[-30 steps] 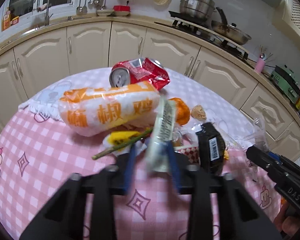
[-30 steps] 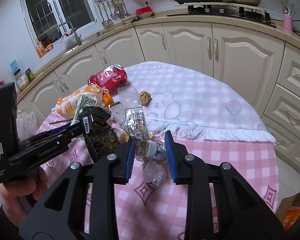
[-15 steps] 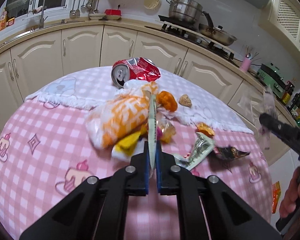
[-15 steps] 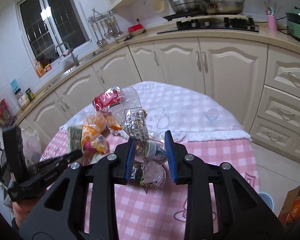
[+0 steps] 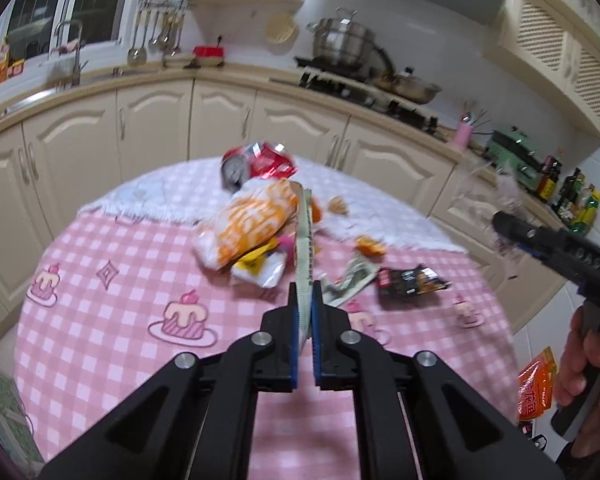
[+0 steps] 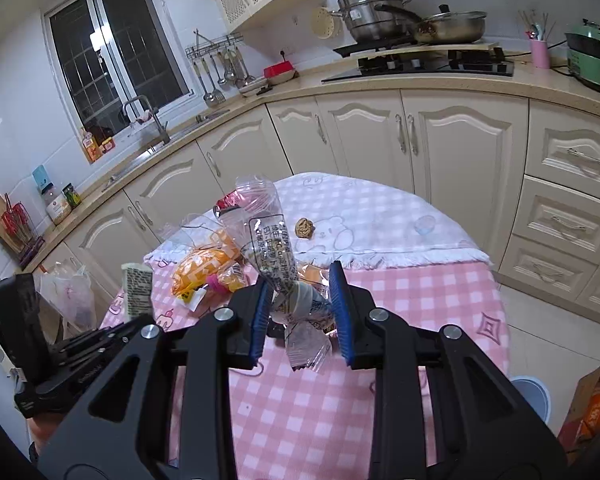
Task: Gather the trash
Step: 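Carry strip and bottle to the blue bin and release both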
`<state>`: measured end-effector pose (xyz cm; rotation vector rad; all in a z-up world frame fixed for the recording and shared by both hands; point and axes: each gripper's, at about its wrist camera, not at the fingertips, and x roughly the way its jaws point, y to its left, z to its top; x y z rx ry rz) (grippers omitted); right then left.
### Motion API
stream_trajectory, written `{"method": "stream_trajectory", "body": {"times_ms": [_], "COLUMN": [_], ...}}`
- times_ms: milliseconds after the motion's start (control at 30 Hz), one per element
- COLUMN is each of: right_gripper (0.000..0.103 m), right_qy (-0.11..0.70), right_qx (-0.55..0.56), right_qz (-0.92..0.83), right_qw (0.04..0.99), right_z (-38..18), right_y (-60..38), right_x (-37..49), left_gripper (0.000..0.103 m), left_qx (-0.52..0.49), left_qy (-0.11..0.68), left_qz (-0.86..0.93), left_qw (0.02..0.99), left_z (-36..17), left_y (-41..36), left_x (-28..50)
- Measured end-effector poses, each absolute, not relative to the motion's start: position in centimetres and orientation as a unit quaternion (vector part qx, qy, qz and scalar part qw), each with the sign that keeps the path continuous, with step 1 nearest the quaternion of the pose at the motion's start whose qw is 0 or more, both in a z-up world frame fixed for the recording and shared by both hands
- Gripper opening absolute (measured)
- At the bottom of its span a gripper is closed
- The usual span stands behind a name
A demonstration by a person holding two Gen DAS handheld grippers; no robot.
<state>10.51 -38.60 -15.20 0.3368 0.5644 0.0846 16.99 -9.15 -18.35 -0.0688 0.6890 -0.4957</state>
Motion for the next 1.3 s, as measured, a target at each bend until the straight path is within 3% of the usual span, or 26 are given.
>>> {"method": "stream_trajectory", "body": {"times_ms": [333, 600, 833, 1033, 1300], "right_gripper": [0.029, 0.029, 0.029, 0.029, 0.029], "right_qy": [0.223, 0.221, 0.294, 0.356, 0.397], "right_qx": [0.188, 0.239, 0.317, 0.392, 0.444], "right_qz": [-0.003, -0.134, -0.213, -0.235, -0.244], "right_qw": [0.957, 0.936, 0.876, 0.816, 0.766], "right_z": [-12.1, -14.7, -24.4, -34.6, -42.6], "right_y": [-44.6, -55.7, -64.3, -68.0, -70.9], "right_x": [3.2, -4.7, -8.1, -8.7, -8.1], "left_gripper": [0.005, 0.005, 0.005, 0.005, 0.005], "left_qx": [-0.021, 0.011, 0.052, 0.089, 0.122], "left_qy": [0.272, 0.294, 0.382, 0.486, 0.552], "left_qz": [-0.344, -0.453, -0.491, -0.489, -0.469], "left_qw": [0.898, 0.842, 0.781, 0.719, 0.679], "left_z": [-12.8, -14.1, -21.4, -31.7, -39.8], "left_y": [-16.7, -29.1, -40.1, -48.4, -53.3], "left_x": [12.1, 8.4, 6.7, 6.2, 6.4]}}
